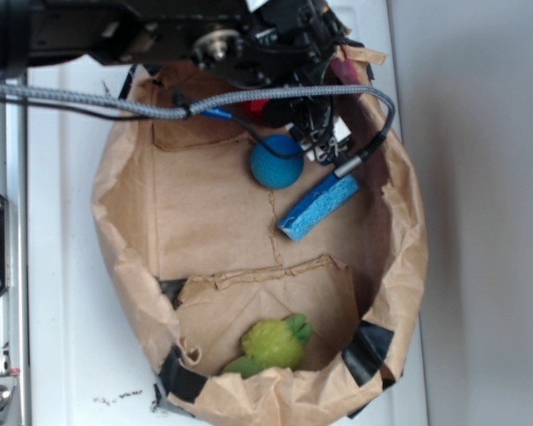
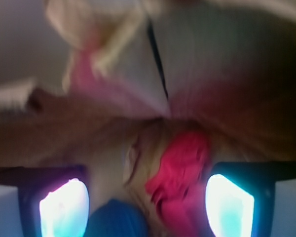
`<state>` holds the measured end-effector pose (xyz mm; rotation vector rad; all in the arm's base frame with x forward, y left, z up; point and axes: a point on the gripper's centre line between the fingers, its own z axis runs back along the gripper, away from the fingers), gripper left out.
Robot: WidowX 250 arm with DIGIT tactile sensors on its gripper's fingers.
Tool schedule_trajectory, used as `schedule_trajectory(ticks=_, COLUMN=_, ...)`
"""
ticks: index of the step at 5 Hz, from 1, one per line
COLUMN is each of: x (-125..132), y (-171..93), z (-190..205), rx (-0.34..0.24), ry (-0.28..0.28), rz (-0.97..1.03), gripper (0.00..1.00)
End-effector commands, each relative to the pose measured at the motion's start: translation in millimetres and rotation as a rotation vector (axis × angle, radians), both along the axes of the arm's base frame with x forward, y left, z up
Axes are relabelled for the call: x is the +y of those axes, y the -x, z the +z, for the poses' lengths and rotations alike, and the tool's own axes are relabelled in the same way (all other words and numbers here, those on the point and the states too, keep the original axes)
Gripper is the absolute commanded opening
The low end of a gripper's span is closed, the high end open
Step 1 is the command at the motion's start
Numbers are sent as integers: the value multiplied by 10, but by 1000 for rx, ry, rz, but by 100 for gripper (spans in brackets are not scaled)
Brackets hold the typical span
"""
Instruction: Grab the red paper.
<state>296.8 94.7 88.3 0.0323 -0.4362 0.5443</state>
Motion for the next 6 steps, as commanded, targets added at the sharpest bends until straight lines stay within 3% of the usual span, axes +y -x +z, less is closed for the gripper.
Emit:
schedule_trajectory(ticks=1, x=121, y=-220, z=-184, rx=-48, ry=-103, rz=124, gripper=100)
schedule_trajectory(ticks=2, x=150, y=-253, z=-371, rx=-80, ry=-169, rz=124, gripper=100)
schedule_trajectory(ticks=3, x=181, y=-203, z=-485, rx=-124, ry=-199, rz=84, gripper=100)
schedule_trajectory(ticks=4, x=167, y=-206, z=-387, rx=-89, ry=-162, rz=85, gripper=0)
schedule_trajectory(ticks=6, x=100, y=-259, z=-235, rx=-67, ry=-91, rz=99, gripper=0)
